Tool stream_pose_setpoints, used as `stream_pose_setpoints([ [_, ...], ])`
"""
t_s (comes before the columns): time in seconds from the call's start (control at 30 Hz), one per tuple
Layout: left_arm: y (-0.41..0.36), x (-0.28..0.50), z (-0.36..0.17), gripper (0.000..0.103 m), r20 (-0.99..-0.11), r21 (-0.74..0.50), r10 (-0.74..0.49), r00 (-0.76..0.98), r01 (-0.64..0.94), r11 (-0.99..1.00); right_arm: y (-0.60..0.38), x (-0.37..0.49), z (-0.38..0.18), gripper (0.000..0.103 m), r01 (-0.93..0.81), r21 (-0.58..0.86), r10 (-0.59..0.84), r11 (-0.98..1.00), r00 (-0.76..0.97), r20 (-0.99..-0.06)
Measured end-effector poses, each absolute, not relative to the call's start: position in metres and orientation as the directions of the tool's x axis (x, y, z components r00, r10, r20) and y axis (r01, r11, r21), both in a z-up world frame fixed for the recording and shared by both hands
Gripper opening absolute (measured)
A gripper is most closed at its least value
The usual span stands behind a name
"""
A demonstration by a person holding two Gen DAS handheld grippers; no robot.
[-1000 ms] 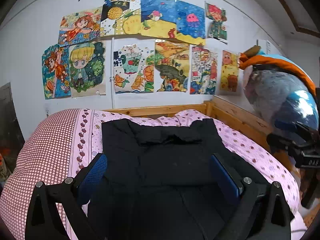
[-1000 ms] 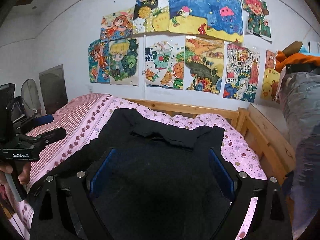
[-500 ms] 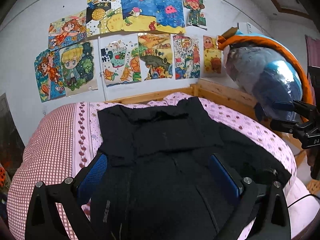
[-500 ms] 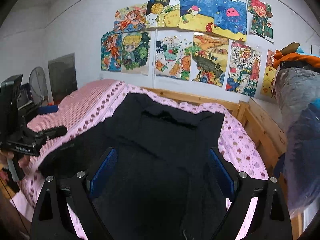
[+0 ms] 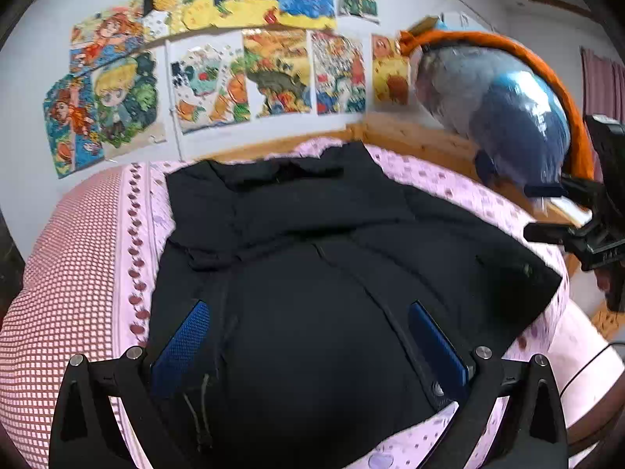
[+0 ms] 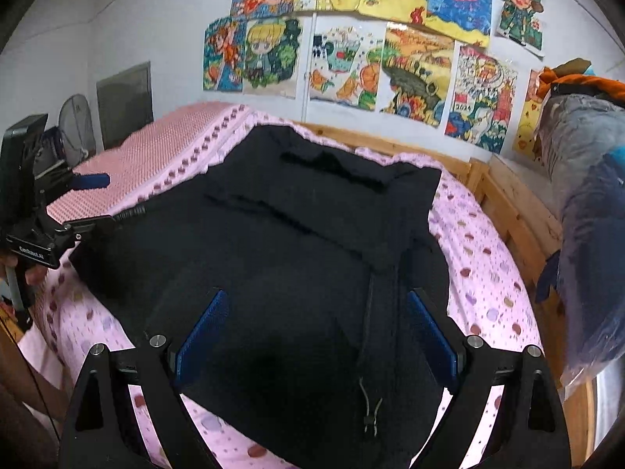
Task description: Fold large clothes
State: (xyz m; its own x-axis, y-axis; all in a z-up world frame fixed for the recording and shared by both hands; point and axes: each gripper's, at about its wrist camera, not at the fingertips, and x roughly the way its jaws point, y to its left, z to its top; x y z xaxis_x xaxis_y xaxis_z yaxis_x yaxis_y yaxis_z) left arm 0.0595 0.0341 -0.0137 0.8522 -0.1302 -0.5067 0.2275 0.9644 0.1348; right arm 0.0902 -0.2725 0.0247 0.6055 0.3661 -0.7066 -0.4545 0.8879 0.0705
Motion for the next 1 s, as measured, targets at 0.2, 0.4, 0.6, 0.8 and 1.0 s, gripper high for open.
stream_pose_setpoints([
  [0.2,0.03,0.055,-0.036,0.103,-0.559,0.151,-0.149,0.816,0.277,0.949,-0.272,0.091,0.001,0.089,-0.453,0.084,0.351,0.887,0.545,-0.762],
  [0.4,0.027,0.047,-0.054,0.103,-0.598,0.167,-0.152,0.787,0.309,0.936,-0.267,0.086,-0.018,0.089,-0.475,0.091,0.346,0.876,0.485,-0.803],
  [0.6,0.03,0.04,-0.064,0.103,-0.619,0.19,-0.154,0.77,0.337,0.922,-0.259,0.075,-0.031,0.089,-0.528,0.082,0.352,0.845,0.433,-0.83],
  [0.8,0.034,0.034,-0.076,0.103,-0.65,0.189,-0.163,0.742,0.365,0.912,-0.249,0.063,-0.039,0.089,-0.585,0.066,0.354,0.809,0.395,-0.848],
  [1.0,0.033,0.025,-0.084,0.103,-0.654,0.237,-0.149,0.742,0.387,0.891,-0.241,0.056,-0.04,0.089,-0.622,0.056,0.359,0.781,0.374,-0.855],
])
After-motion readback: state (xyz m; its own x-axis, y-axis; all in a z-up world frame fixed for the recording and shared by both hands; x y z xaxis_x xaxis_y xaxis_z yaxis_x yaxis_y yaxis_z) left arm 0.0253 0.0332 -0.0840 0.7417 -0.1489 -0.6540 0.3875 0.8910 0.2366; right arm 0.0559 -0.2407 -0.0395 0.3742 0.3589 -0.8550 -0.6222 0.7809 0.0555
